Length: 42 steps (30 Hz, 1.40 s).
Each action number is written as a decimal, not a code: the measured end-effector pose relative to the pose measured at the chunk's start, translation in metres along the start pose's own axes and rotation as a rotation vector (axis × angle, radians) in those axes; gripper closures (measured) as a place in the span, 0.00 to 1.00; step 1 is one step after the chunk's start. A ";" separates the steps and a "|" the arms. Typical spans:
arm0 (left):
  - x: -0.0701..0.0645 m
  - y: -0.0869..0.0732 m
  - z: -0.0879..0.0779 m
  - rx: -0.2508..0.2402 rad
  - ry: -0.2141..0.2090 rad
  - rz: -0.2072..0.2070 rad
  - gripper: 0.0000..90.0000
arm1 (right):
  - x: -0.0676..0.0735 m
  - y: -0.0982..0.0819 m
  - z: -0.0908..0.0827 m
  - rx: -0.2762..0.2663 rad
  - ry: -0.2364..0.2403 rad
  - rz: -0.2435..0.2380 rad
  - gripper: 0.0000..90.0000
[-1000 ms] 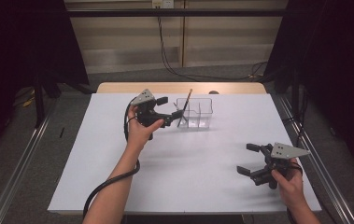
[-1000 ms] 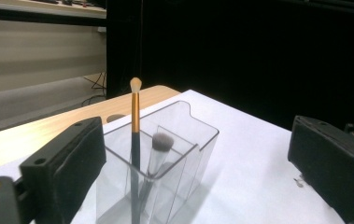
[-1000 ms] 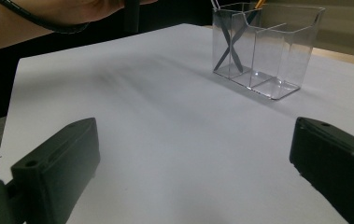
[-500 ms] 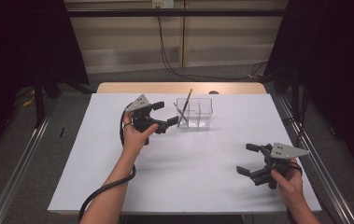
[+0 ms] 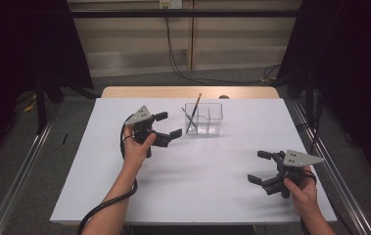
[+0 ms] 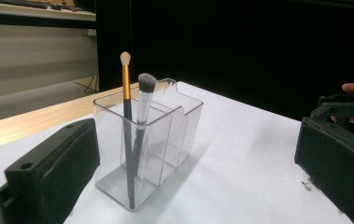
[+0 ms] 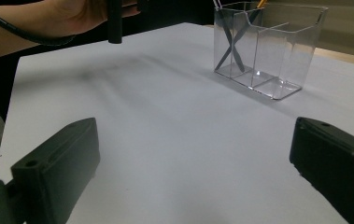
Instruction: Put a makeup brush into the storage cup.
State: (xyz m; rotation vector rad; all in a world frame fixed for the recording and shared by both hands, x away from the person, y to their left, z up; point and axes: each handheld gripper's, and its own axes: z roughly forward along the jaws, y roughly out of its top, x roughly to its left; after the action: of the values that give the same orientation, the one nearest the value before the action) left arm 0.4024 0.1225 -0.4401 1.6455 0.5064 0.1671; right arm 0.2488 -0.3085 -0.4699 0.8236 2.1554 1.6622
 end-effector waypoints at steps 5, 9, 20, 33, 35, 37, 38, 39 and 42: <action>-0.001 -0.003 -0.006 0.009 -0.007 0.019 0.00 | 0.000 0.000 0.000 -0.001 -0.002 0.002 0.01; -0.001 -0.006 -0.013 0.002 -0.008 0.011 0.00 | 0.001 0.000 0.000 -0.001 -0.001 0.001 0.01; -0.003 -0.008 -0.031 0.001 -0.006 0.030 0.00 | 0.001 0.001 -0.001 -0.007 -0.009 -0.004 0.01; -0.006 -0.014 -0.043 0.013 -0.014 0.041 0.00 | 0.001 0.001 -0.001 -0.006 -0.008 0.001 0.01; -0.006 -0.015 -0.045 0.012 -0.014 0.042 0.00 | 0.001 0.000 -0.001 -0.006 -0.008 0.000 0.01; -0.006 -0.015 -0.046 0.014 -0.010 0.043 0.00 | 0.001 0.000 -0.001 -0.006 -0.009 0.000 0.01; -0.007 -0.015 -0.047 0.016 -0.012 0.046 0.00 | 0.001 0.000 -0.001 -0.007 -0.008 0.001 0.01; -0.007 -0.015 -0.047 0.017 -0.011 0.050 0.00 | 0.001 0.000 -0.001 -0.006 -0.006 0.001 0.01; -0.008 -0.015 -0.049 0.018 -0.011 0.052 0.00 | 0.001 0.000 -0.001 -0.007 -0.007 0.001 0.01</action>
State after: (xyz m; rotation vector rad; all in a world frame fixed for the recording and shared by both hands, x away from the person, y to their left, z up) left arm 0.3726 0.1648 -0.4464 1.6770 0.4581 0.1929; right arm 0.2474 -0.3085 -0.4691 0.8282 2.1436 1.6639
